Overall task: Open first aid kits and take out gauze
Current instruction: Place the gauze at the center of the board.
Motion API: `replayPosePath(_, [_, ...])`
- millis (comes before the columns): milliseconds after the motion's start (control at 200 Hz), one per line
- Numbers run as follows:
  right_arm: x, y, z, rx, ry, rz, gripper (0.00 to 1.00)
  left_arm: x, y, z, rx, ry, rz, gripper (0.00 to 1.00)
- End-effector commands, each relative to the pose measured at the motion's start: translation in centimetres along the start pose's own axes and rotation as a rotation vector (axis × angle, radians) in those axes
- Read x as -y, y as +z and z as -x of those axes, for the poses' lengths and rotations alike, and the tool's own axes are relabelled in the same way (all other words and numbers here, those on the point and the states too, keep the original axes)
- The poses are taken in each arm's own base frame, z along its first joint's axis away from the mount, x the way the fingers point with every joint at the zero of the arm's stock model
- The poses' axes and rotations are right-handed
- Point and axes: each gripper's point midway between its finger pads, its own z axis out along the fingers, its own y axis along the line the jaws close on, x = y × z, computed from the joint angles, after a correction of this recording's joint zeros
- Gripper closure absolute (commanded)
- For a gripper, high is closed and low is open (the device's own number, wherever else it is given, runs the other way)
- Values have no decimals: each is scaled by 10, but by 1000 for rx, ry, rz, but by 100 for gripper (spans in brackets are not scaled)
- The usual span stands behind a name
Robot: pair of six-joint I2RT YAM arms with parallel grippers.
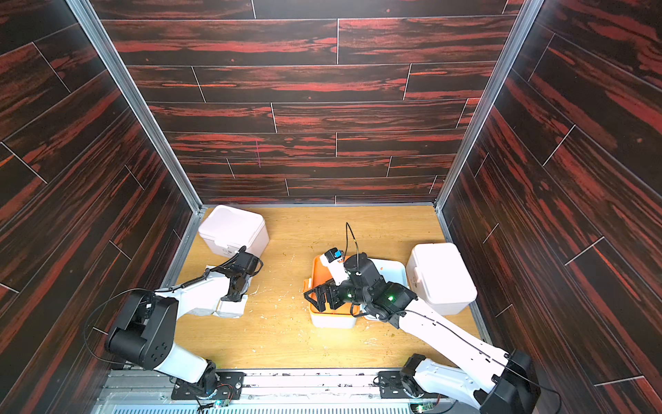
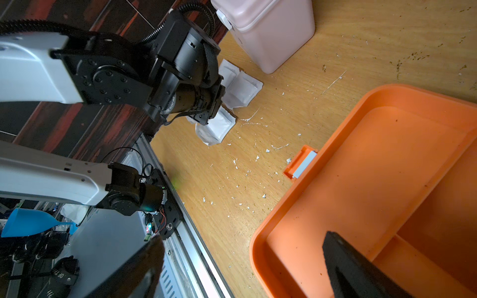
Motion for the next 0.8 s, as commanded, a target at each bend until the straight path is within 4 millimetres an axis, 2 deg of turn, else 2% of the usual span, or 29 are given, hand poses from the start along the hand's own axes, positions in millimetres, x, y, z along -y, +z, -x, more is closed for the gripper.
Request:
replayPosePath(0, [-3,-4,-4,-5,-6,7,1,-7,-6,11,22,-6,21,67])
replayPosePath(100, [-3,-5,-3,-3,-9,6,1,-3,-16,17,15,-3,-8,62])
replayPosePath(325, [-3,-10,0,19,-17,-4,1,26,-57,24,-72,108,-153,27])
replayPosePath(385, [-3,-13,2,36,-22,-7,1,33,-72,28,-77,151,-199,21])
replayPosePath(476, [-3,-19,6,77,-33,-12,1,43,-97,31,-85,212,-283,4])
replayPosePath(596, [-3,-29,10,138,-45,-18,1,60,-132,22,-131,334,-443,0])
replayPosePath(671, [0,-37,10,180,-46,-29,1,71,-154,10,-179,405,-560,0])
replayPosePath(791, [4,-51,8,238,-38,-52,1,78,-182,-14,-278,512,-721,0])
